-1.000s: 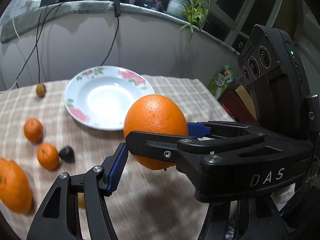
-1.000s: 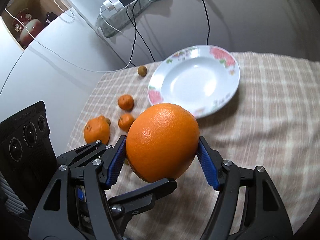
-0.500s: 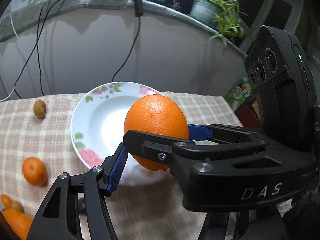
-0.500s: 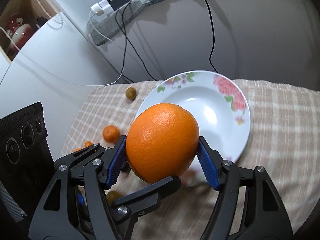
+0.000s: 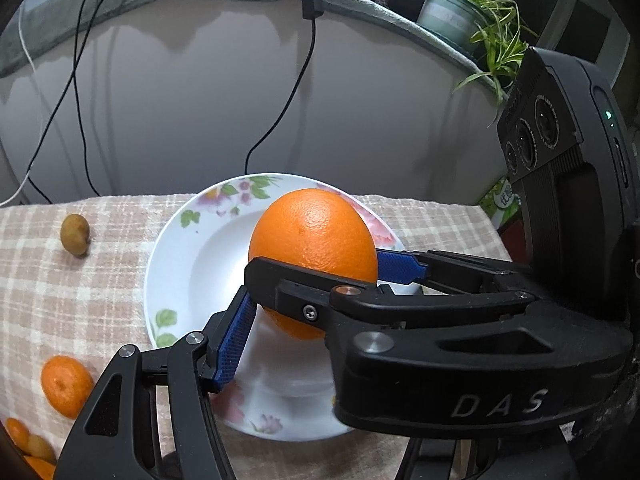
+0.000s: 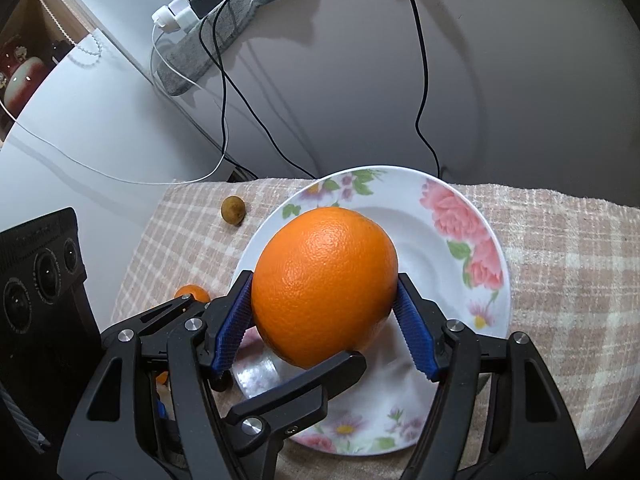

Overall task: Organize fruits
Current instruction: 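Lower the orange onto the plate and open the right gripper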

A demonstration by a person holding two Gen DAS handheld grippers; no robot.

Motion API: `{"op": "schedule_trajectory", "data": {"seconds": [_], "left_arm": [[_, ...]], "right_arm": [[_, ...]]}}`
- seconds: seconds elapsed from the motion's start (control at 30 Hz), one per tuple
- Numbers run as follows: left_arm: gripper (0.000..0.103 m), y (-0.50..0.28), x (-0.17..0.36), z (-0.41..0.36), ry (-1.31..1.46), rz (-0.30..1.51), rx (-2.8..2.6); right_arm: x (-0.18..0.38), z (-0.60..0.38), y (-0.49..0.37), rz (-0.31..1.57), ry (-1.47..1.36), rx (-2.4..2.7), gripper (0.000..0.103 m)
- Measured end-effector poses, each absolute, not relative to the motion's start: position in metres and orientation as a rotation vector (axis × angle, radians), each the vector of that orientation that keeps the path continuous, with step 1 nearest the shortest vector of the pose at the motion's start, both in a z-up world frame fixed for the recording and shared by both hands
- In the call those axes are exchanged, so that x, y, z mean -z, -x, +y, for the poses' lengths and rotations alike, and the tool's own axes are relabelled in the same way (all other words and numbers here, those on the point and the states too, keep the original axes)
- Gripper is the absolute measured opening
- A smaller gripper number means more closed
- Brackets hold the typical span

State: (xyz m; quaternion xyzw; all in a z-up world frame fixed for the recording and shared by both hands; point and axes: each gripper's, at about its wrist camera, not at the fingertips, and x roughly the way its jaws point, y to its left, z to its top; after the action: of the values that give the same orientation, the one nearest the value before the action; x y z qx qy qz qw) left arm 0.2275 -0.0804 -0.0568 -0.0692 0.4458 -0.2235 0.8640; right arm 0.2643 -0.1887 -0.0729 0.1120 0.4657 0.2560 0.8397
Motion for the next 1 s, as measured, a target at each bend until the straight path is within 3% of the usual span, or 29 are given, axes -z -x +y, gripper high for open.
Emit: {"op": "schedule_trajectory", "data": {"seconds": [0.27, 0.43, 1.0], "left_arm": [[0.059, -0.235, 0.06, -0.082, 0.137, 0.953, 0.443], [0.059, -0.232, 0.057, -0.075, 0.138, 0.941, 0.433], [0.061, -0.188, 0.028, -0.036, 0.169, 0.838, 0.402]], "right_arm": [[0.081, -0.192, -0.273, 1.005, -0.231, -0.496, 0.073], [0.063, -0.198, -0.265, 0.927, -0.21, -0.477, 0.077], [0.028, -0.199, -0.223, 0.819, -0.177, -0.46, 0.077]]}}
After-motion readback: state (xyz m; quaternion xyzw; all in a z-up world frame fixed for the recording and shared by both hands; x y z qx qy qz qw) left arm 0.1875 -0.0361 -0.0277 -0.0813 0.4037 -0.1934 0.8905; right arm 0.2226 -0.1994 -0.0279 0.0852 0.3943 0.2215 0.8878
